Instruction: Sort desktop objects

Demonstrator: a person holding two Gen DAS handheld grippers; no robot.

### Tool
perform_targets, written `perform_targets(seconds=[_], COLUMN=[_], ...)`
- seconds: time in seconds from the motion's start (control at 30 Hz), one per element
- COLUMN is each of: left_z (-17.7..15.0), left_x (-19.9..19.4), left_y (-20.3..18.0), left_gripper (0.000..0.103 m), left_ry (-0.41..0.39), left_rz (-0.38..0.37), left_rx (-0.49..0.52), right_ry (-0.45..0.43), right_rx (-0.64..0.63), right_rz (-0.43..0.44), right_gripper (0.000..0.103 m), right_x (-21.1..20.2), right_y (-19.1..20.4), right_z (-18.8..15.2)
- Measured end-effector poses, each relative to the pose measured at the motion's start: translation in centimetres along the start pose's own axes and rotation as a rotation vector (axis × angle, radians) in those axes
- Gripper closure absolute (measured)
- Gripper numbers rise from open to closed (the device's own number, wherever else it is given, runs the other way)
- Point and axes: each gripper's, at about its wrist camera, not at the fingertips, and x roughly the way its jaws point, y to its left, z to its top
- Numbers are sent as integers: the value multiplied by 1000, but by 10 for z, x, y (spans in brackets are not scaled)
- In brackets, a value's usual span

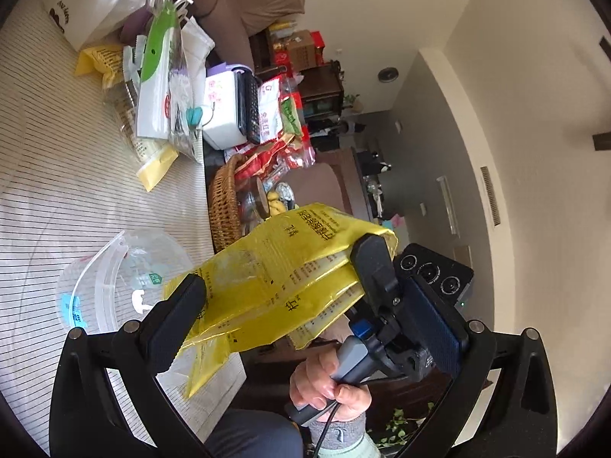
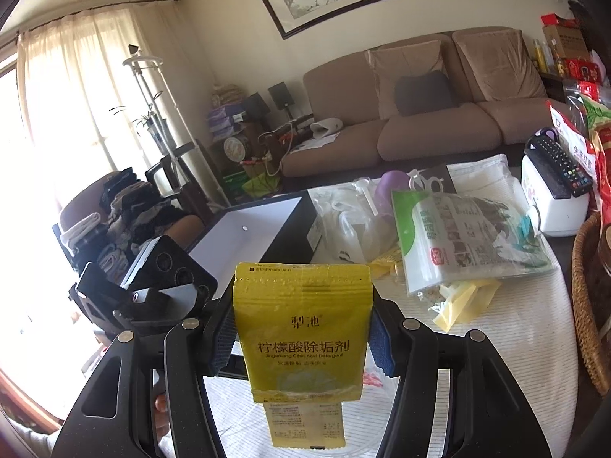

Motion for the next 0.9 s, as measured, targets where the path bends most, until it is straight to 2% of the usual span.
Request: perform_targets(seconds=[0.1, 0.23, 0.3, 0.43, 0.53, 0.6, 0.7, 0.8, 0.9], left_z=[-2, -11, -18, -35, -48, -53, -55, -53, -56], left_x=[-5, -2, 6, 33, 46, 51, 49, 37, 32], left_y=[-7, -24, -27, -36, -44, -46, -47, -52, -64], left_gripper=[0, 0, 1, 1, 12, 33, 42, 49, 49], left_ry=[4, 34, 50, 97, 133, 144, 125, 58, 41], left_rz=[62, 281, 361, 449, 488, 537, 594, 651, 702], left_rx=[80, 291, 352, 486, 558, 592, 601, 618, 683], right_ry=[10, 36, 51, 78, 78, 75, 78, 64, 44], right_rx=[81, 169, 176, 134, 114, 96, 66, 33, 24], right_rz=[29, 75, 85, 80, 84, 74, 53, 29, 33], right_gripper=[43, 43, 43, 43, 43, 43, 43, 43, 43], right_x=[4, 7, 7, 5, 1, -1, -3, -8, -14], right_y=[-19, -39, -40, -31, -24, -21, -16, -9, -5], right_z=[0, 2, 2, 2, 1, -1, -6, -13, -13])
